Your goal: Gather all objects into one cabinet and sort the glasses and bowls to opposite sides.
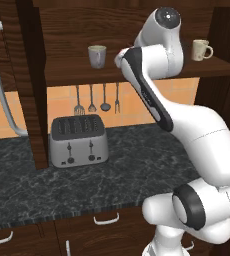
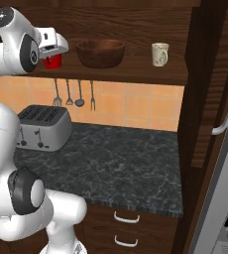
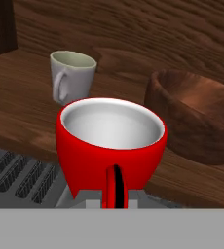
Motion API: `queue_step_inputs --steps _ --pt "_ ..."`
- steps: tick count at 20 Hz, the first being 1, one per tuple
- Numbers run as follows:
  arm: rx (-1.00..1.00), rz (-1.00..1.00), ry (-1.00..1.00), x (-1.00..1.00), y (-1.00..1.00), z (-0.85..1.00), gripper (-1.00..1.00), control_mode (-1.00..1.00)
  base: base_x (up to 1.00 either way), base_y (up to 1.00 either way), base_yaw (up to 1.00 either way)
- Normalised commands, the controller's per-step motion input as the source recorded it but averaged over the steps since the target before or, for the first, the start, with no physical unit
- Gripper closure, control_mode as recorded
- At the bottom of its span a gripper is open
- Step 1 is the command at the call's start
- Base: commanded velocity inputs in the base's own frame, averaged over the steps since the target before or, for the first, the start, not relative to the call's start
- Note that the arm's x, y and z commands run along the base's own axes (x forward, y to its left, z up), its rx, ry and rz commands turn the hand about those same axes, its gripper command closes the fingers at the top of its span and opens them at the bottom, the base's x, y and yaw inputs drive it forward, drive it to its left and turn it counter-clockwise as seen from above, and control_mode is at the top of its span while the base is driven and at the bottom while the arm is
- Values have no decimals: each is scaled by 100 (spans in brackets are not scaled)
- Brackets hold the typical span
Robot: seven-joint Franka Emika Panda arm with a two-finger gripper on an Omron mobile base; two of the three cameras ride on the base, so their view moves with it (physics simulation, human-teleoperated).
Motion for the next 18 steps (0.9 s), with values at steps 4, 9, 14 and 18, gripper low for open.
queue_step_inputs --steps 4,9,14,18 --pt "0 0 0 8 15 -14 100 -100 0 0 0" --pt "0 0 0 14 23 -7 100 -100 0 0 0" --pt "2 0 -1 32 14 -10 100 -100 0 0 0" --pt "1 0 0 38 9 -10 100 -100 0 0 0"
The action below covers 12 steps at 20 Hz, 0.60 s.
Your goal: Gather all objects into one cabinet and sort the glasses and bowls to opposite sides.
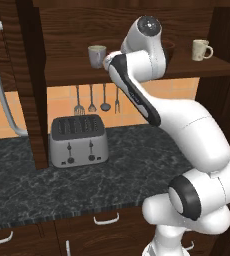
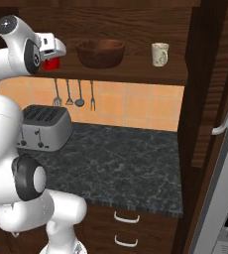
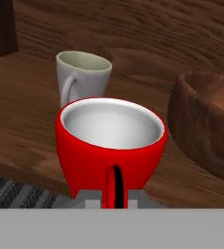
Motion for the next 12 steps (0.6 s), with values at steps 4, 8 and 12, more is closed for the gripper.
queue_step_inputs --steps 4,8,12 --pt "2 0 0 47 3 -8 100 -100 0 0 0" --pt "2 0 0 61 0 -8 100 -100 0 0 0" --pt "2 0 0 56 6 -10 100 -100 0 0 0"
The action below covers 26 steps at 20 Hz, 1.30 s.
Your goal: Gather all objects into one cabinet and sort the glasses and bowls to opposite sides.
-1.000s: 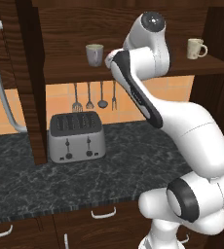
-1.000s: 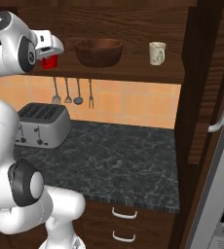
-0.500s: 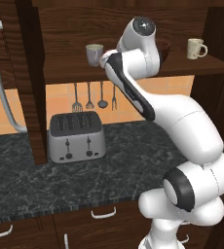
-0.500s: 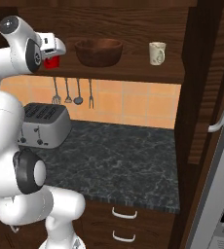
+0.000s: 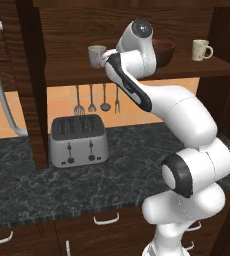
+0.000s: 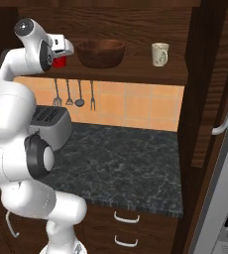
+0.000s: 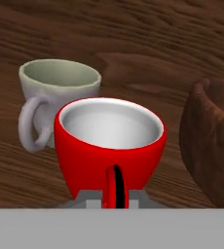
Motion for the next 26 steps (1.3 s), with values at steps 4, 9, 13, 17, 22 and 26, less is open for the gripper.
queue_step_inputs --steps 4,9,13,17,22,26 --pt "0 0 0 55 11 -24 100 -100 0 0 0" --pt "0 0 -5 12 13 -58 100 -100 0 0 0" --pt "0 0 -4 -24 2 -74 100 -100 0 0 0" --pt "0 0 0 -32 0 -77 100 -100 0 0 0" --pt "0 0 0 0 2 -51 -100 -100 0 0 0" --pt "0 0 2 0 1 -3 -100 -100 0 0 0"
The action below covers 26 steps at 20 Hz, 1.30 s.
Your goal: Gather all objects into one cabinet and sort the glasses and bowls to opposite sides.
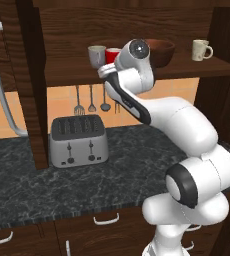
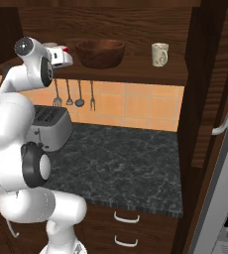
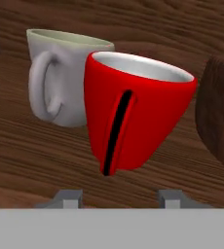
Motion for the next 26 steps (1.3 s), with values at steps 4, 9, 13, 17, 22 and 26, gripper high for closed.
queue_step_inputs --steps 4,9,13,17,22,26 --pt "0 0 2 -6 0 12 -100 -100 0 0 0" --pt "1 0 0 -93 0 32 -100 -100 0 0 0" --pt "1 -2 8 -92 -11 0 -100 -100 0 0 0" --pt "1 -6 1 -65 -20 0 -100 -100 0 0 0" --pt "0 -11 0 -37 -31 0 -100 -100 0 0 0" --pt "3 -10 0 -24 -52 0 -100 -100 0 0 0"
